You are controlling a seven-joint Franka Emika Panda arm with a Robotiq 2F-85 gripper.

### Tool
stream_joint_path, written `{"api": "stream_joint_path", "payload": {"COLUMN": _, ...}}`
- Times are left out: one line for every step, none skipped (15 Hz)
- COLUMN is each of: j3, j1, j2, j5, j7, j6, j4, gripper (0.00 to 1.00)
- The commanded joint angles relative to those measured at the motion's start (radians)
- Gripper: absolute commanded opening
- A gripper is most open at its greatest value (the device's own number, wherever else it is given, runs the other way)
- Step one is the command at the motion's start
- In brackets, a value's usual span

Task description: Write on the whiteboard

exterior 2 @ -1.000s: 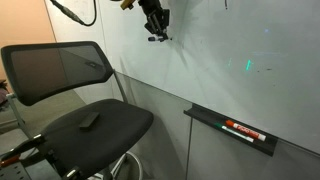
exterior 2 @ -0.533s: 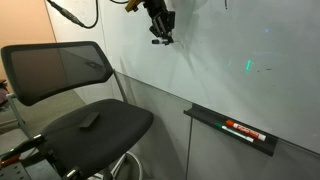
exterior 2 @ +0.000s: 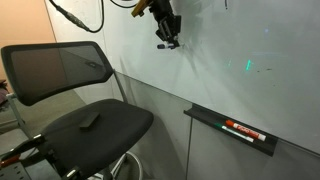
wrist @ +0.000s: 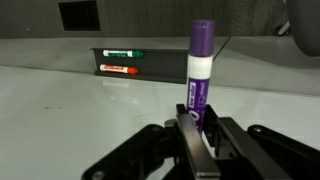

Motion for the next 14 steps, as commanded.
{"api": "stream_joint_path", "payload": {"j3": -0.01, "j1": 0.01, "j2": 0.011, "j5": -0.036, "j7": 0.036, "j6": 0.039, "j4": 0.03, "gripper": 0.12}}
{"api": "stream_joint_path", "payload": {"j3": -0.011, "j1": 0.012, "j2": 0.008, "j5": -0.043, "j7": 0.044, "j6": 0.042, "j4": 0.028, "gripper": 0.12}}
{"api": "stream_joint_path", "payload": {"j3": -0.013, "j1": 0.015, "j2": 0.01, "j5": -0.054, "j7": 0.057, "j6": 0.043, "j4": 0.031, "gripper": 0.12}}
{"api": "stream_joint_path", "payload": {"j3": -0.014, "j1": 0.017, "j2": 0.012, "j5": -0.068, "j7": 0.067, "j6": 0.051, "j4": 0.031, "gripper": 0.12}}
{"api": "stream_joint_path", "payload": {"j3": -0.016, "j1": 0.017, "j2": 0.017, "j5": -0.082, "j7": 0.076, "j6": 0.064, "j4": 0.032, "gripper": 0.11}}
{"api": "stream_joint_path", "payload": {"j3": -0.016, "j1": 0.016, "j2": 0.018, "j5": -0.09, "j7": 0.082, "j6": 0.069, "j4": 0.029, "gripper": 0.11}}
{"api": "stream_joint_path", "payload": {"j3": -0.017, "j1": 0.016, "j2": 0.016, "j5": -0.097, "j7": 0.085, "j6": 0.076, "j4": 0.022, "gripper": 0.11}}
{"api": "stream_joint_path", "payload": {"j3": -0.017, "j1": 0.015, "j2": 0.013, "j5": -0.101, "j7": 0.088, "j6": 0.084, "j4": 0.016, "gripper": 0.11}}
{"api": "stream_joint_path", "payload": {"j3": -0.016, "j1": 0.013, "j2": 0.009, "j5": -0.102, "j7": 0.092, "j6": 0.097, "j4": 0.006, "gripper": 0.11}}
{"api": "stream_joint_path", "payload": {"j3": -0.016, "j1": 0.014, "j2": 0.008, "j5": -0.105, "j7": 0.095, "j6": 0.099, "j4": 0.004, "gripper": 0.11}}
{"api": "stream_joint_path", "payload": {"j3": -0.015, "j1": 0.017, "j2": 0.003, "j5": -0.112, "j7": 0.098, "j6": 0.094, "j4": -0.004, "gripper": 0.11}}
{"api": "stream_joint_path", "payload": {"j3": -0.015, "j1": 0.022, "j2": -0.007, "j5": -0.124, "j7": 0.104, "j6": 0.092, "j4": -0.013, "gripper": 0.11}}
{"api": "stream_joint_path", "payload": {"j3": -0.013, "j1": 0.027, "j2": -0.02, "j5": -0.133, "j7": 0.107, "j6": 0.081, "j4": -0.024, "gripper": 0.11}}
{"api": "stream_joint_path", "payload": {"j3": -0.01, "j1": 0.03, "j2": -0.029, "j5": -0.138, "j7": 0.111, "j6": 0.069, "j4": -0.032, "gripper": 0.11}}
